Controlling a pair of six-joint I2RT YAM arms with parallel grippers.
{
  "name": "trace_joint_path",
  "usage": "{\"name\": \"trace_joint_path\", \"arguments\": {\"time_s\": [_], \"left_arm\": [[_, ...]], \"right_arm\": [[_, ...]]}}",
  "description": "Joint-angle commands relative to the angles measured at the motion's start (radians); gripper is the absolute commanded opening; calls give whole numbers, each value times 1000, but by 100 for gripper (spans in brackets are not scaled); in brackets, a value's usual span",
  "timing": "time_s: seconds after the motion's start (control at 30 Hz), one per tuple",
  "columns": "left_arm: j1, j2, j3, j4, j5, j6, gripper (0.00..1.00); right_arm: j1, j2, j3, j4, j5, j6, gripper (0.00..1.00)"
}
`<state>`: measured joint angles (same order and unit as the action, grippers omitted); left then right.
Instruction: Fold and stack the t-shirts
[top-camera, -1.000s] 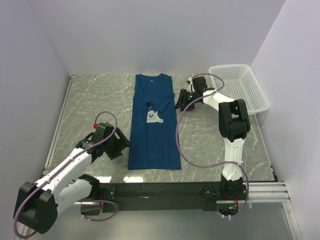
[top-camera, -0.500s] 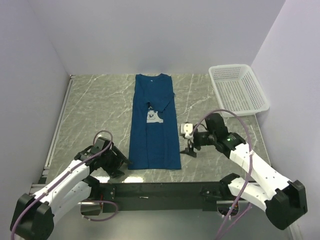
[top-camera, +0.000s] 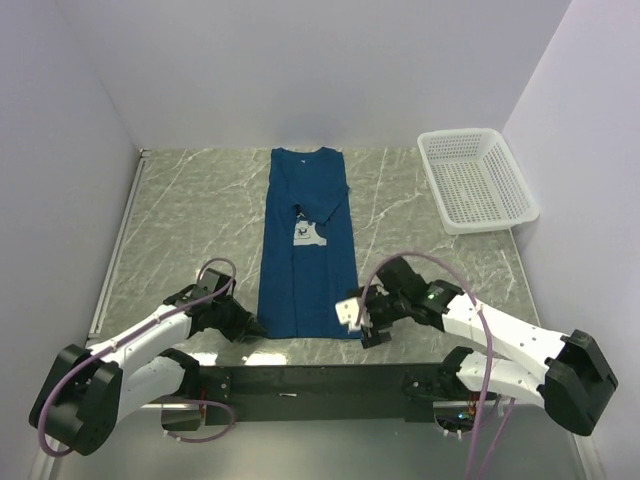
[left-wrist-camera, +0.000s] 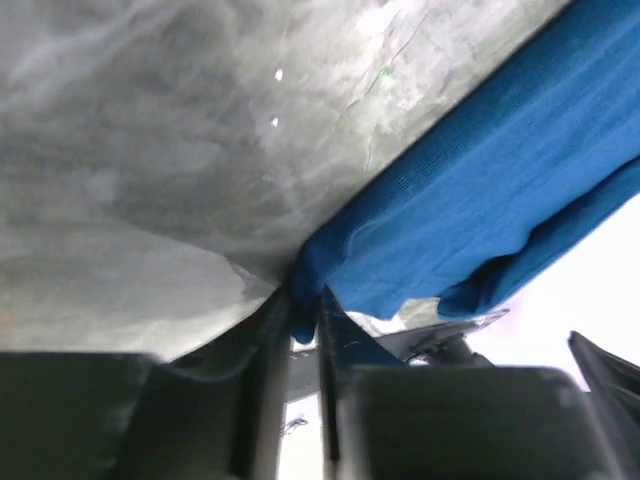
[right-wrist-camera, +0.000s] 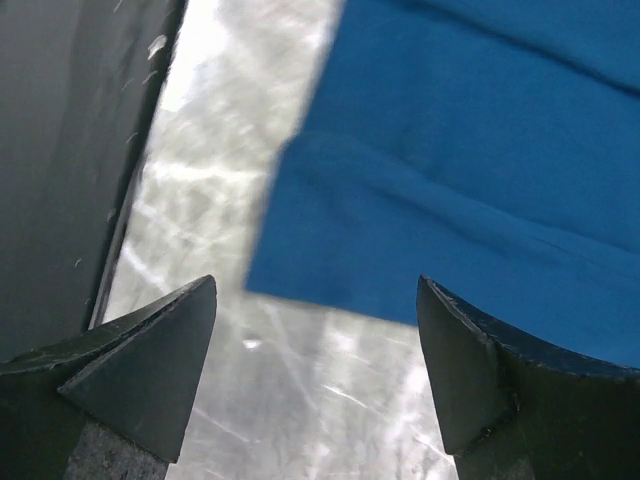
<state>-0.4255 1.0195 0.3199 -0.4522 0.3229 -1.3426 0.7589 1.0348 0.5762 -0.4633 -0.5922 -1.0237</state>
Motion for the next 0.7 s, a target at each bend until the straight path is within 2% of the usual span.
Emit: {"name": "trace_joint_path", "arguments": {"time_s": [0.0, 0.13, 0.3, 0.4, 0.43, 0.5, 0.6, 0.63, 0.67], "left_arm": [[-2, 22, -21, 17, -116, 54, 18], [-2, 16, -10, 21, -110, 66, 1], [-2, -31, 5, 1, -97, 83, 1], [-2, -58, 7, -12, -82, 86, 1], [-2, -64, 8, -19, -78, 88, 1], [-2, -78, 11, -17, -61, 91, 1], [-2, -90, 16, -5, -27, 83, 1], [-2, -90, 19, 3, -18, 82, 1], [-2, -90, 31, 16, -10, 83, 1]], "right_arm": [[94, -1, -50, 24, 97, -144, 87], [183, 115, -56, 77, 211, -145, 82], [215, 230, -32, 144, 269, -116, 75], [226, 275, -18, 158, 299, -99, 63], [232, 281, -19, 160, 307, -98, 54], [237, 283, -19, 163, 316, -92, 43], [237, 259, -27, 164, 305, -90, 16], [235, 249, -30, 161, 299, -90, 3], [235, 242, -29, 157, 287, -85, 1]]}}
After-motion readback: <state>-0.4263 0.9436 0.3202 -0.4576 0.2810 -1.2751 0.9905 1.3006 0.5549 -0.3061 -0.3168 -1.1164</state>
